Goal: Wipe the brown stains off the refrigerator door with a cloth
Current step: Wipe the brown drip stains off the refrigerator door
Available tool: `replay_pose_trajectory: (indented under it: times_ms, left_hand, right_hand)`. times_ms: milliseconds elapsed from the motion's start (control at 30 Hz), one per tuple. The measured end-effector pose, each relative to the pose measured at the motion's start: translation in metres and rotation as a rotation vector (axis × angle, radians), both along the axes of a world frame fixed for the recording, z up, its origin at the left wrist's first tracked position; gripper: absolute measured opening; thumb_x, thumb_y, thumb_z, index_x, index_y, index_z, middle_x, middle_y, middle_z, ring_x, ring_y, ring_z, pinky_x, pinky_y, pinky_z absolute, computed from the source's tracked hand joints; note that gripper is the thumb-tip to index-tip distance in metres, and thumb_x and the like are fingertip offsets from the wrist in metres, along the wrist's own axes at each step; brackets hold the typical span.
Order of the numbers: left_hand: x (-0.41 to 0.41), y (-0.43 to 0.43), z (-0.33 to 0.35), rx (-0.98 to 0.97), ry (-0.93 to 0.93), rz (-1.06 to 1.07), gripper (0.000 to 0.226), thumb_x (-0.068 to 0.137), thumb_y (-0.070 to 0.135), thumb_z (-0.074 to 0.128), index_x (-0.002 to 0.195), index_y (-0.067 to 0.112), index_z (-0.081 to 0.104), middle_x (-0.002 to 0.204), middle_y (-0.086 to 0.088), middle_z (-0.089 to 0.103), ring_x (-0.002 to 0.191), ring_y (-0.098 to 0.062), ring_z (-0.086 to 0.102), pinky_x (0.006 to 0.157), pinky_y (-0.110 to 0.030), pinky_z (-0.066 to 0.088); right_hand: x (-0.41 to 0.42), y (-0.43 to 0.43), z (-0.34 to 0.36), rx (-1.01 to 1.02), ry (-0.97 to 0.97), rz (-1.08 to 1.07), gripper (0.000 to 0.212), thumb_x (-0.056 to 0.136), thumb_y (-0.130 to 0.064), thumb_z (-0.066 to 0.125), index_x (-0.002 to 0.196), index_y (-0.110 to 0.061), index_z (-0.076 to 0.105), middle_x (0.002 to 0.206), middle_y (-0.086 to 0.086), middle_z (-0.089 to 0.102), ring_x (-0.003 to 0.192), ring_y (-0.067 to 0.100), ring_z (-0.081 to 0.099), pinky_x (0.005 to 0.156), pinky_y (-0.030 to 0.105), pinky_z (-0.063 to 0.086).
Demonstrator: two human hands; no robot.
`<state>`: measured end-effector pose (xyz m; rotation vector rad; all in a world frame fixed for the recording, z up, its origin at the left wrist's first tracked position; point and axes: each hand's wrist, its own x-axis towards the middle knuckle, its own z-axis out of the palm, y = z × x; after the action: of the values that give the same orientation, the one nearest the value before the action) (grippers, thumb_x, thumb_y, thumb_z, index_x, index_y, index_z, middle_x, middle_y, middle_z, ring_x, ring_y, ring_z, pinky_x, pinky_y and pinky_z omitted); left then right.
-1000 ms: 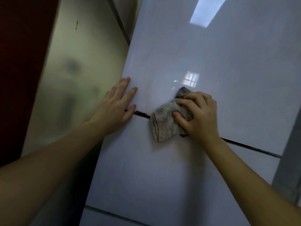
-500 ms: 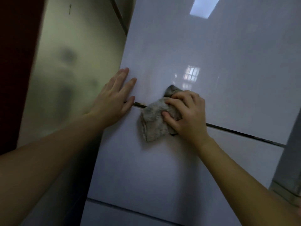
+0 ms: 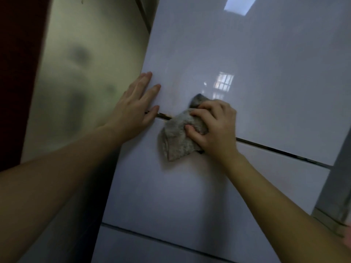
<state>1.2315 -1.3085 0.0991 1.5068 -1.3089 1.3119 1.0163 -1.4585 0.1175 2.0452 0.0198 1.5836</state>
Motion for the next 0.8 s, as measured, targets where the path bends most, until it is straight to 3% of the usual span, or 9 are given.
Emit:
replay_pose_trajectory:
  times_ms: [100,233,433,800]
  left_hand:
    - [0.003,0.002,0.004,-0.025,-0.028,-0.02,0.044,0.1,0.026,0.045,0.137,0.003,0.052,0.153,-0.024,0.039,0.142,-0.04,0.037,0.117,-0.047,0.035]
    - [0.003,0.009,0.011,-0.043,-0.042,-0.019,0.039,0.1,0.022,0.045,0.131,0.001,0.057,0.147,-0.024,0.046,0.135,-0.039,0.044,0.113,-0.047,0.04]
    - [0.004,0.009,0.01,-0.054,0.024,0.02,0.045,0.099,0.03,0.045,0.136,0.005,0.053,0.151,-0.019,0.042,0.137,-0.037,0.041,0.108,-0.049,0.043]
    - [0.01,0.007,0.019,-0.086,0.023,0.09,0.051,0.096,0.039,0.048,0.136,0.007,0.053,0.15,-0.018,0.044,0.133,-0.036,0.045,0.102,-0.048,0.045]
  right_hand:
    - [0.034,0.017,0.006,-0.073,0.123,-0.012,0.037,0.082,-0.045,0.075,0.109,-0.019,0.076,0.117,0.006,0.068,0.117,0.032,0.055,0.099,0.045,0.038]
    - [0.041,0.019,0.008,-0.102,0.145,-0.004,0.037,0.084,-0.045,0.074,0.11,-0.019,0.076,0.118,0.005,0.069,0.117,0.034,0.058,0.098,0.045,0.04]
    - [0.012,0.005,-0.001,-0.055,0.057,-0.026,0.036,0.085,-0.044,0.076,0.111,-0.019,0.076,0.119,0.004,0.068,0.118,0.03,0.056,0.099,0.041,0.037]
    - [0.058,0.03,0.007,-0.085,0.123,-0.009,0.038,0.085,-0.046,0.072,0.113,-0.021,0.074,0.12,0.003,0.067,0.119,0.03,0.055,0.098,0.044,0.039]
